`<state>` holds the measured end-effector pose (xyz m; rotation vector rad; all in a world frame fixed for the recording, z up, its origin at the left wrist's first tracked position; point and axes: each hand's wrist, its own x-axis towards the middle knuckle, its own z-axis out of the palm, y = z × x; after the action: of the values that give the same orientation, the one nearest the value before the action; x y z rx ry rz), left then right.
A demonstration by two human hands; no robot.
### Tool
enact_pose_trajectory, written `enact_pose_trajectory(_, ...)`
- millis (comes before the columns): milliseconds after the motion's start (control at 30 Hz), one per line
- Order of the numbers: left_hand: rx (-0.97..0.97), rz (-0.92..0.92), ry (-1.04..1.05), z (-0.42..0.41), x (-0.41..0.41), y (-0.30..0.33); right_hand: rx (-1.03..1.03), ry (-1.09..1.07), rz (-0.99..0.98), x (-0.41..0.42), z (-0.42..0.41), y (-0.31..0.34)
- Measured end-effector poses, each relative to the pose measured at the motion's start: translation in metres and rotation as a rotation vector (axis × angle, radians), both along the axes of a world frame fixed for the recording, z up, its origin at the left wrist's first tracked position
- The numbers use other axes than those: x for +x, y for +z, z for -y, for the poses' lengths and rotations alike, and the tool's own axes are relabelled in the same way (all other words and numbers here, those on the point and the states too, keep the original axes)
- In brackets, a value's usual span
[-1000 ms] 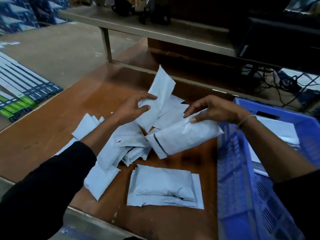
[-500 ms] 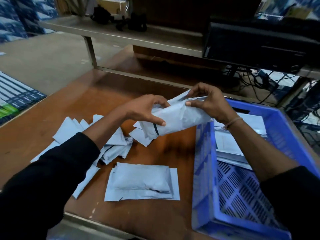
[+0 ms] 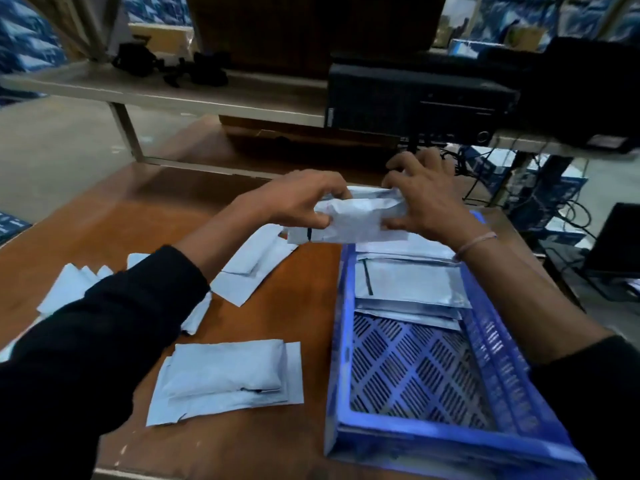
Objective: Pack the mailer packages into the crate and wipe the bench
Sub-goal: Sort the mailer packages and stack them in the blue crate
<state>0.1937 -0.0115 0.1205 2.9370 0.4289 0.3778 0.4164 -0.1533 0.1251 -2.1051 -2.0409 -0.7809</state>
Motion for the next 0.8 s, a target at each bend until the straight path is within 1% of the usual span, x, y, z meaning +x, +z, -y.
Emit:
enact_pose_trajectory(133,0.123,0.018,-0.085,0.023,0.045,0.001,0.059,-0.065,0.017,0.035,0.032,0.0)
enact_pose_trajectory(233,0.149,0.038,-0.084,0.041,0.073,-0.008,0.043,-0.089,0.006,0.061,0.053,-0.007)
enact_pose_trajectory(333,0.186,0.013,-0.093,0.051,0.097,-0.025,-0.031,-0.141,0.008,0.08,0.069,-0.022)
enact_pose_trajectory(433,0.262,-0.065,-0.141,0.056,0.112,-0.041,-0.123,-0.145,-0.011,0.089,0.082,-0.036)
enact_pose_trajectory(533,0.273,-0.109,-0.175,0.065,0.119,-0.053,-0.243,-0.159,0.009,0.088,0.095,-0.041)
enact_pose_trajectory(600,0.293,-0.11,-0.17,0.068,0.124,-0.056,-0.271,-0.191,0.031,0.084,0.101,-0.039)
enact_pose_trajectory(700,0.331,-0.105,-0.124,0.07,0.13,-0.055,-0.253,-0.211,0.056,0.079,0.102,-0.038)
enact_pose_trajectory(800,0.346,-0.175,-0.113,0.075,0.137,-0.065,-0.331,-0.23,0.064,0.082,0.091,-0.053)
